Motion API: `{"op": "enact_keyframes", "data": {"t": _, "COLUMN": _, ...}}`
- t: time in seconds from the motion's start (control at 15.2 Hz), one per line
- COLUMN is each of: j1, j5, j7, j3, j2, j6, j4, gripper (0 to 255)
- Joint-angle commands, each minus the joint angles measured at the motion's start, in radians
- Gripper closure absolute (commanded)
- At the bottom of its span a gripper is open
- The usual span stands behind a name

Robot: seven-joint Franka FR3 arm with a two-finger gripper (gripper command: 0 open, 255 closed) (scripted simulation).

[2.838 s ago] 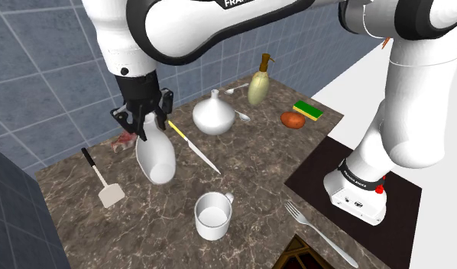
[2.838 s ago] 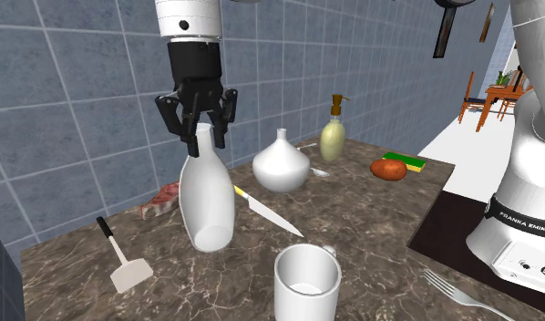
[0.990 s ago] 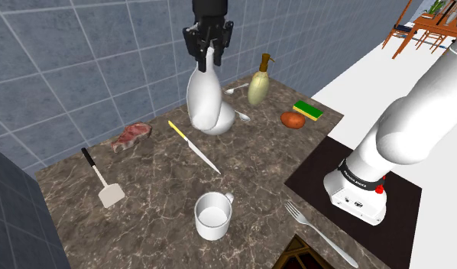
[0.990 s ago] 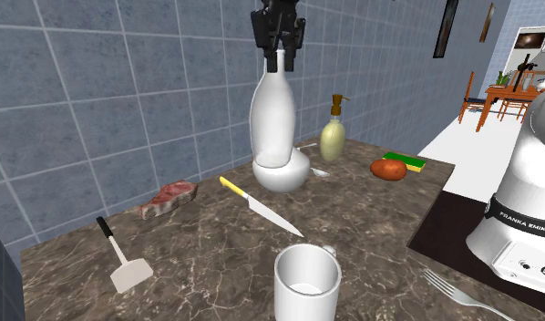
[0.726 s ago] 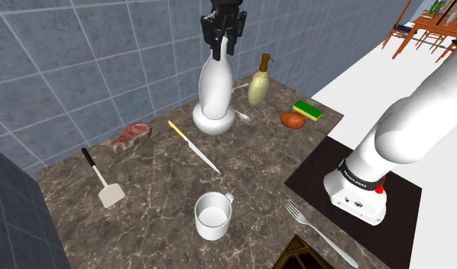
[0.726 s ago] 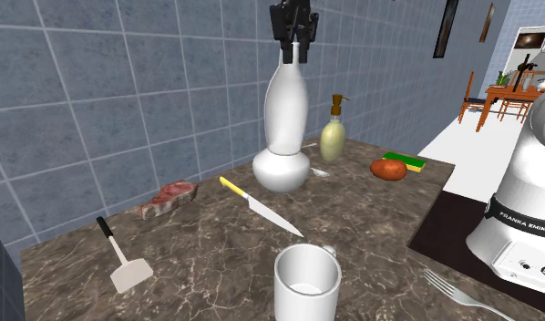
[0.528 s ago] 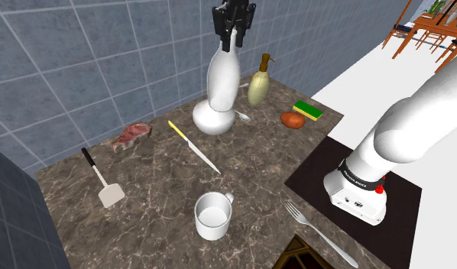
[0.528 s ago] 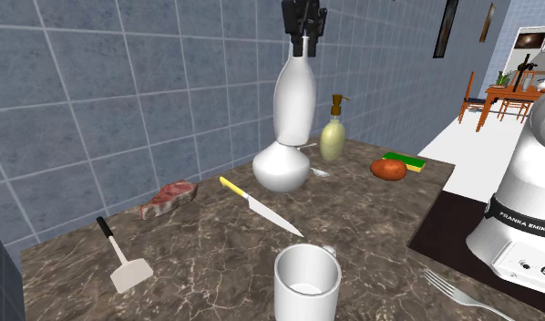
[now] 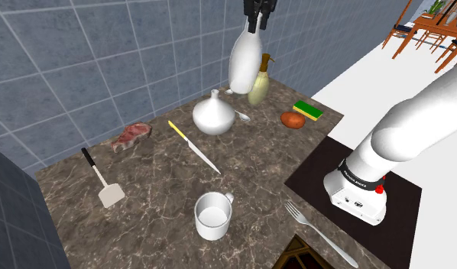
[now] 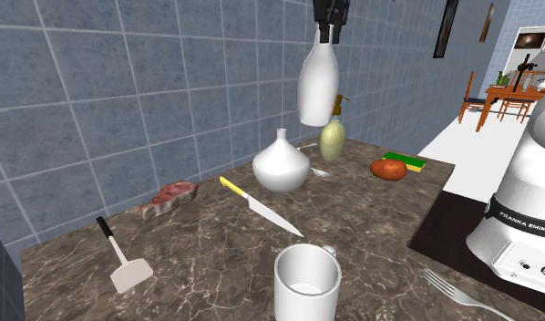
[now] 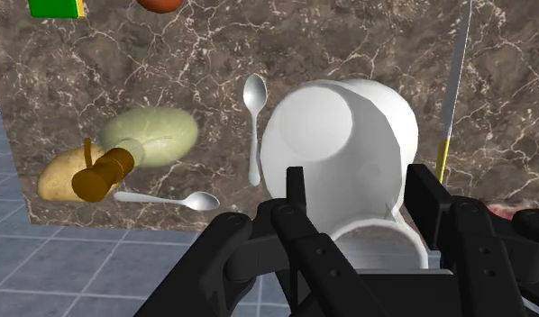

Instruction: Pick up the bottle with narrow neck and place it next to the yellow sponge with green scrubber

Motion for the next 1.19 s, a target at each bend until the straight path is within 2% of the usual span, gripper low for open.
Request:
{"op": "enact_keyframes", "data": {"t": 0.0, "j1": -0.018, "j5": -0.004, "j7": -0.050, "j3": -0.032, "j2": -0.018, "j6": -0.020, "j4": 0.000, "gripper": 255}}
{"op": "enact_keyframes", "data": {"t": 0.59, "j1": -0.098, "j5": -0.045, "j7": -0.261, "j3": -0.168, "j2": -0.001, "j6": -0.113, "j4": 0.103, "gripper": 255}}
{"op": "enact_keyframes", "data": {"t": 1.12, "j1": -0.172, "j5": -0.076, "j7": -0.451, "j3": -0.282, "j2": 0.092, "j6": -0.204, "j4": 0.285, "gripper": 255}}
